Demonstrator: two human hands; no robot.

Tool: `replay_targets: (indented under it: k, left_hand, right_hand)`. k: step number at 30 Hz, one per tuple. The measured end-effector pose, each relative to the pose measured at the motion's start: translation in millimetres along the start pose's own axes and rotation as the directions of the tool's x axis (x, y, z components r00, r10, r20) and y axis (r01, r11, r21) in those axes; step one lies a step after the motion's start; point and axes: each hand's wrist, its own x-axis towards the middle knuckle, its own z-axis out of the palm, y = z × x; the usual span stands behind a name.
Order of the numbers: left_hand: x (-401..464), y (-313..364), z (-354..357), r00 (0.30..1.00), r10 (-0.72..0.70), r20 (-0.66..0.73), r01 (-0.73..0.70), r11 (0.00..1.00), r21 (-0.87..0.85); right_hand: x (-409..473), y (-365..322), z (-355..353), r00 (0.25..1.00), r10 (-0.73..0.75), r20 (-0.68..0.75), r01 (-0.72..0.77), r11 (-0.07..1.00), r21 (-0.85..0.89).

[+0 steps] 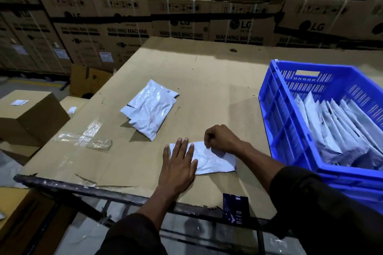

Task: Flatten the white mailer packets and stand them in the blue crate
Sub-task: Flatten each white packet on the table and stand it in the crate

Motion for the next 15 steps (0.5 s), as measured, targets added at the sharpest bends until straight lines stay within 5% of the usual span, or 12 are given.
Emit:
replay_targets:
  k: [4,6,15]
  left_hand:
    - [3,-3,2,0.997,-0.047,0.053,0.044,0.998,0.048]
    - [3,-4,2,0.995,-0.077,0.066,0.074,0.996,0.042]
    - [2,-9,8,0.994,-0.074,0.077,0.069,0.996,0.059]
  right_hand:
    - [-4,18,57,0.932,-0.231,-0.281,0.141,0.942,-0.305]
    - [-11,27,85,0.919,-0.316,-0.236,0.214,0.902,-0.375]
    - [-19,29,111,0.935,-0.248,-0.253,0.124,0.897,-0.425]
